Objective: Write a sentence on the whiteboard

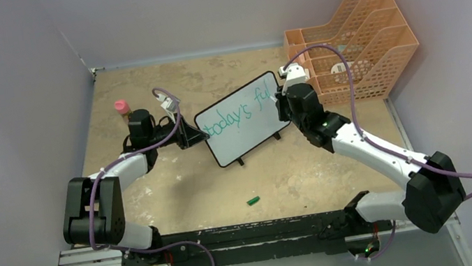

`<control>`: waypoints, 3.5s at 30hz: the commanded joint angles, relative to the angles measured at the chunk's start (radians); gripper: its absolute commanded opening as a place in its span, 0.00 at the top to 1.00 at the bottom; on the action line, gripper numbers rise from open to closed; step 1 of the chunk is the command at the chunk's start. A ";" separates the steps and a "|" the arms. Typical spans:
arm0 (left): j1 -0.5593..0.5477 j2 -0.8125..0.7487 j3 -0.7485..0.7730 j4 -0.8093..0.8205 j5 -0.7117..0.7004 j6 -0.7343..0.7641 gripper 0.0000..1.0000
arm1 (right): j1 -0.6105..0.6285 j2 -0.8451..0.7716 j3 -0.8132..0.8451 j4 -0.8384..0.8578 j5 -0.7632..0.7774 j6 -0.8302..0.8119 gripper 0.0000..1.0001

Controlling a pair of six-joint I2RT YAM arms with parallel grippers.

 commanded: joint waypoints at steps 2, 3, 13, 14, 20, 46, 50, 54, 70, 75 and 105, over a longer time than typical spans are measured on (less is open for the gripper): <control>0.001 -0.029 0.030 0.002 -0.013 0.040 1.00 | -0.004 -0.037 -0.004 0.004 0.005 0.016 1.00; 0.001 -0.029 0.030 0.003 -0.012 0.040 1.00 | -0.004 -0.038 -0.004 0.005 0.009 0.018 1.00; 0.001 -0.032 0.031 0.001 -0.014 0.040 1.00 | -0.003 -0.058 0.007 0.027 0.060 0.015 1.00; 0.001 -0.032 0.030 0.001 -0.013 0.040 1.00 | -0.004 -0.059 0.011 0.029 0.055 0.013 1.00; 0.001 -0.032 0.030 0.002 -0.013 0.038 1.00 | -0.003 -0.060 0.036 0.040 0.033 0.003 1.00; 0.001 -0.040 0.028 0.001 -0.011 0.038 1.00 | -0.021 0.029 0.131 0.113 0.027 -0.049 1.00; 0.001 -0.042 0.027 0.000 -0.012 0.039 1.00 | -0.021 0.034 0.131 0.115 0.021 -0.050 1.00; 0.001 -0.042 0.027 0.000 -0.011 0.040 1.00 | -0.024 0.042 0.133 0.119 0.018 -0.050 1.00; 0.001 -0.047 0.027 -0.003 -0.016 0.043 1.00 | -0.027 0.036 0.118 0.087 -0.003 -0.042 1.00; 0.001 -0.046 0.027 -0.003 -0.015 0.043 1.00 | -0.027 0.020 0.091 0.069 -0.007 -0.029 1.00; 0.001 -0.048 0.025 -0.006 -0.017 0.040 1.00 | -0.027 -0.071 -0.011 0.013 0.033 0.033 1.00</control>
